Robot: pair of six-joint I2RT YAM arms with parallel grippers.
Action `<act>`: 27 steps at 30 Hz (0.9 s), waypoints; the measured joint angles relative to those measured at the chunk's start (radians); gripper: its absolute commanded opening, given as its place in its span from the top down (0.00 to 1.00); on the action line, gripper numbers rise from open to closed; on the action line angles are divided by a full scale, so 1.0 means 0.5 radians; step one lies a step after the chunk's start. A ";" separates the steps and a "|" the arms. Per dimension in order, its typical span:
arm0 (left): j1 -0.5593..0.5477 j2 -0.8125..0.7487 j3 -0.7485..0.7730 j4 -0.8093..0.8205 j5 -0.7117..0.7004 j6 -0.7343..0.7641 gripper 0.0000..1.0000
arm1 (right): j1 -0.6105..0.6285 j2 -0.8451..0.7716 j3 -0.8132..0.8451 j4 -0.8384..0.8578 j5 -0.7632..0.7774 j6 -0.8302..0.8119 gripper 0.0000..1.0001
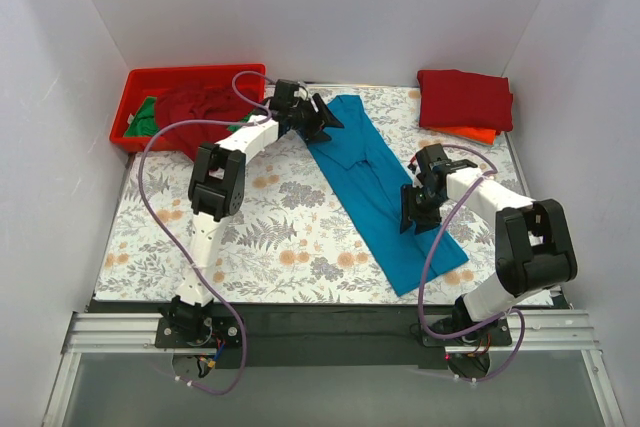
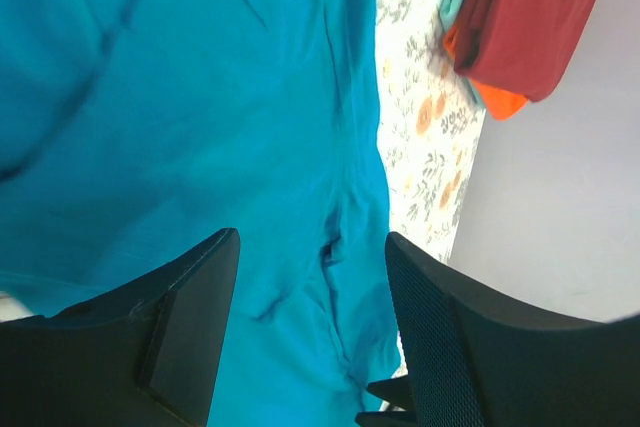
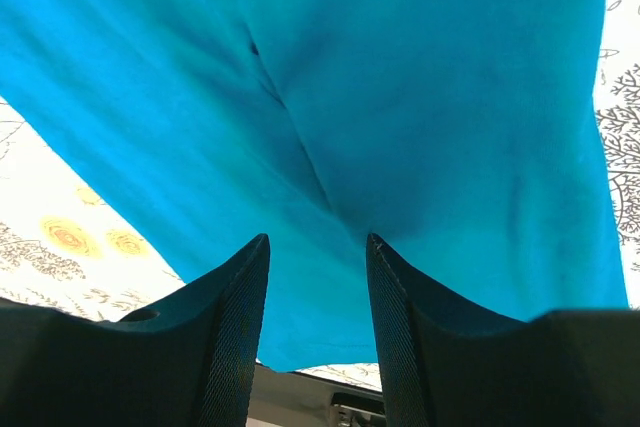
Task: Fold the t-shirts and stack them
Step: Fold the tshirt
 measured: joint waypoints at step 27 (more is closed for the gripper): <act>-0.044 0.214 0.101 0.015 0.146 0.018 0.41 | 0.404 0.155 -0.020 0.034 -0.141 0.139 0.51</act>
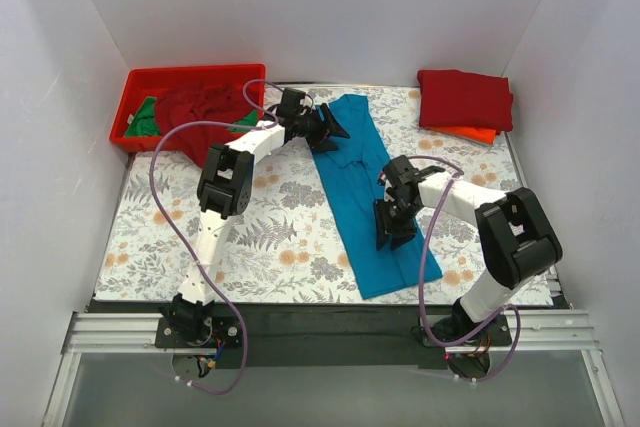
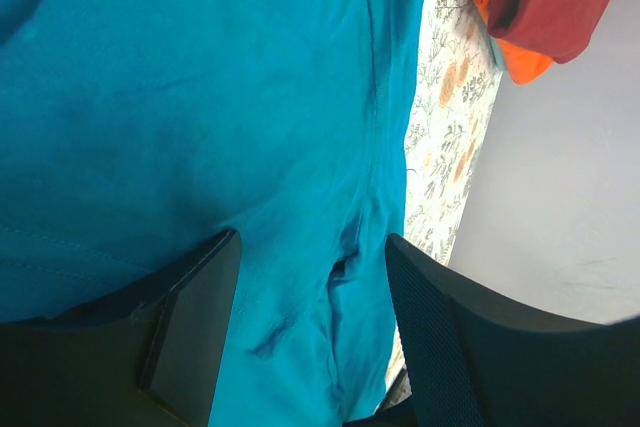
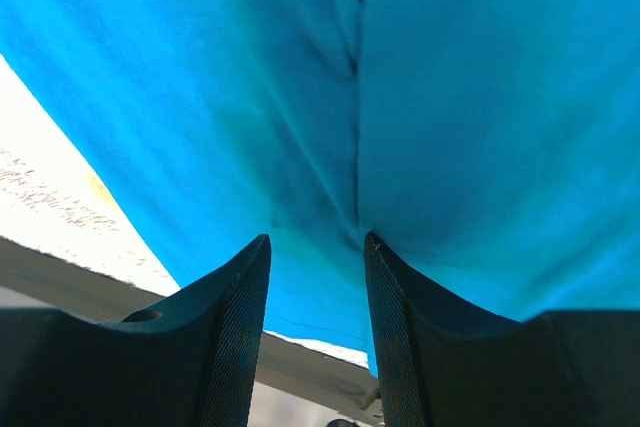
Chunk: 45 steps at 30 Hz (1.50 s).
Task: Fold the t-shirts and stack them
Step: Fold the tshirt
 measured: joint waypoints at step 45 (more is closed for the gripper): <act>0.054 0.002 0.092 -0.063 -0.003 0.231 0.31 | 0.452 0.410 0.549 -0.081 -0.166 0.162 0.49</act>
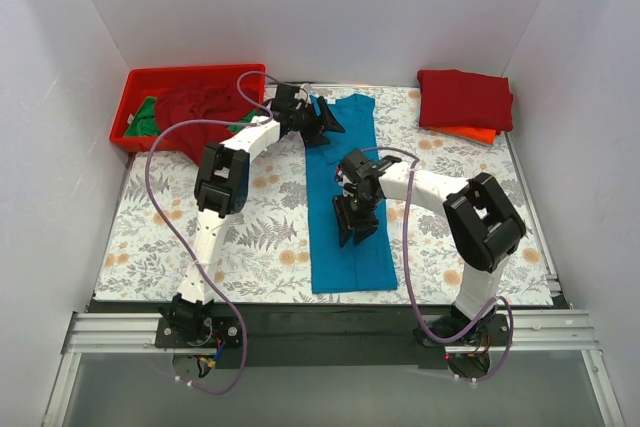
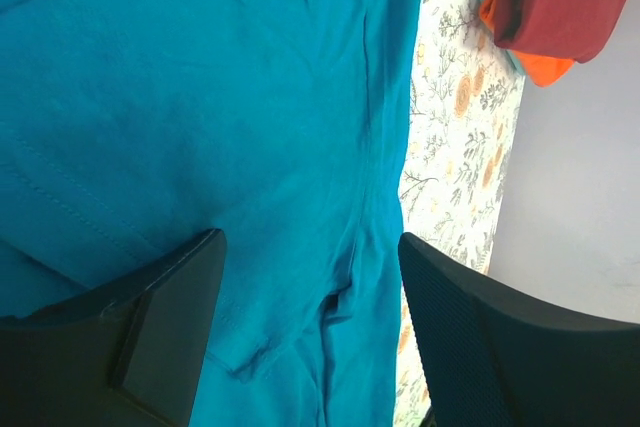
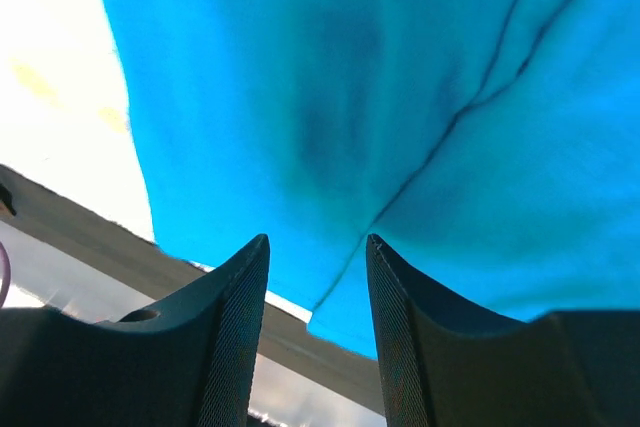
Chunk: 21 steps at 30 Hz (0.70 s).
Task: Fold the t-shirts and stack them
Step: Fold the tshirt
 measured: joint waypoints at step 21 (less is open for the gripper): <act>-0.145 -1.872 -1.822 -0.390 -0.320 0.472 0.34 | -0.076 -0.819 -0.685 -0.430 0.278 -0.032 0.49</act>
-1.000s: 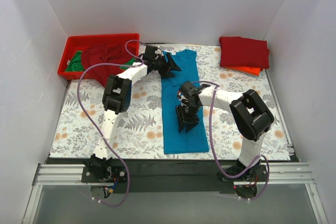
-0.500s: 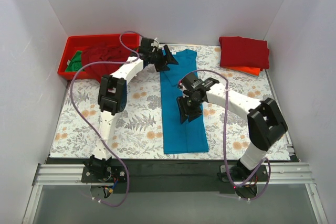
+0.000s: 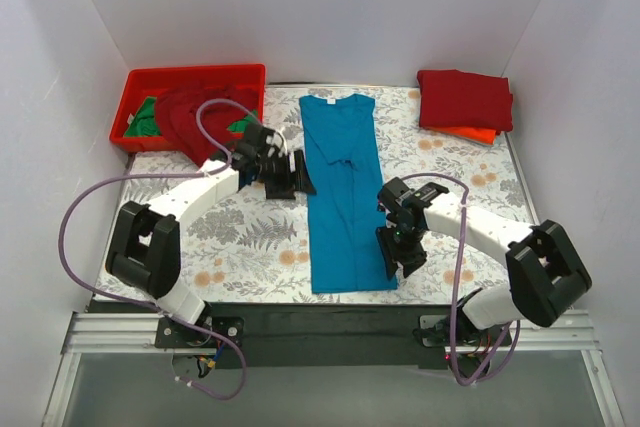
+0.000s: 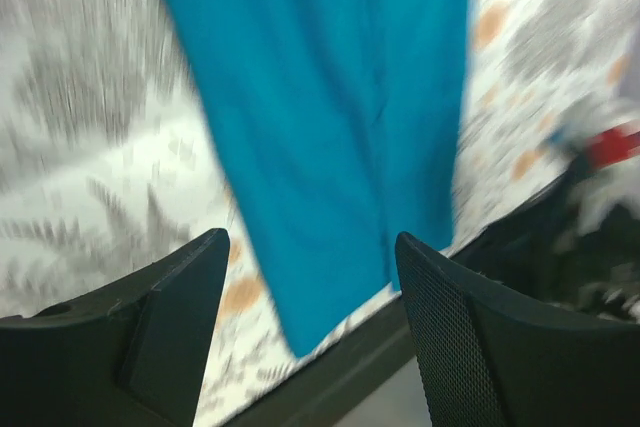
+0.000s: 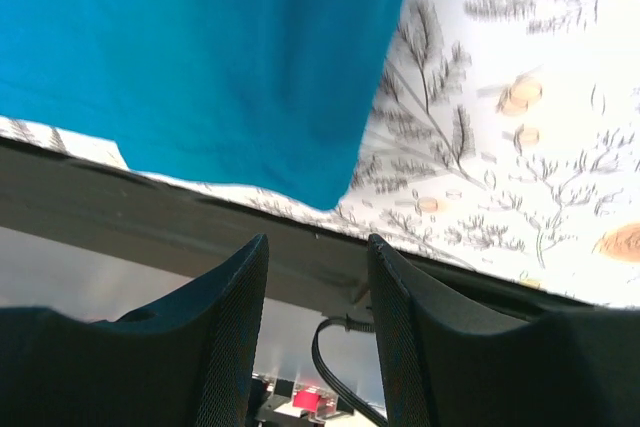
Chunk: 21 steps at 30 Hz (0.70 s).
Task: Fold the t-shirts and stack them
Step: Fold the tshirt
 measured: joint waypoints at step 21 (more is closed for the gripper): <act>-0.504 -0.466 -0.785 -0.308 0.013 -0.267 0.37 | -0.002 0.009 -0.236 0.266 -0.082 0.034 0.54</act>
